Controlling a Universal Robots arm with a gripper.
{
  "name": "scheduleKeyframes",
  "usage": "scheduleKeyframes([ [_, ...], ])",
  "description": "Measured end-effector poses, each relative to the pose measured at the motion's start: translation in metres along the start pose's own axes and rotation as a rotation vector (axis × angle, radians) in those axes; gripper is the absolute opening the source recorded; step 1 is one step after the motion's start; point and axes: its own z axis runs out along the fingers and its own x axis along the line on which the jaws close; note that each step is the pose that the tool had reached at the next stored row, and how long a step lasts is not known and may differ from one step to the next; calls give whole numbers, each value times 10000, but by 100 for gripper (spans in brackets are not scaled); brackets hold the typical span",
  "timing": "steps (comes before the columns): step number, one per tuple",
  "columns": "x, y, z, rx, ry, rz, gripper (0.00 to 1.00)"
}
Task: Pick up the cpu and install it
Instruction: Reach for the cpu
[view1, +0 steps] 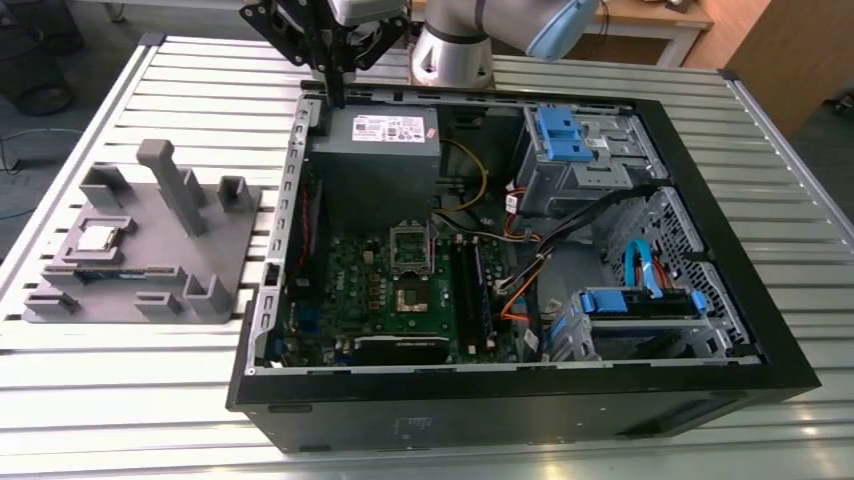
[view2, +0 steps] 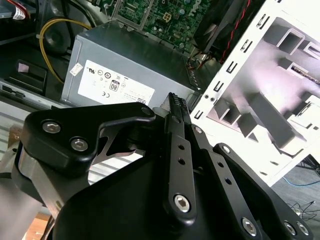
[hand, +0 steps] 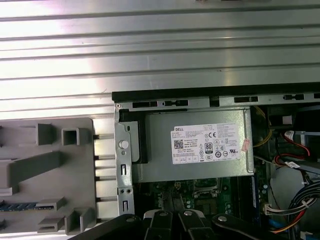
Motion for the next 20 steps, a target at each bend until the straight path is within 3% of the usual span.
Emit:
scheduleKeyframes([
  [9, 26, -2, -1, 2, 1, 1, 11],
  [20, 206, -16, -5, -1, -21, 0, 11],
])
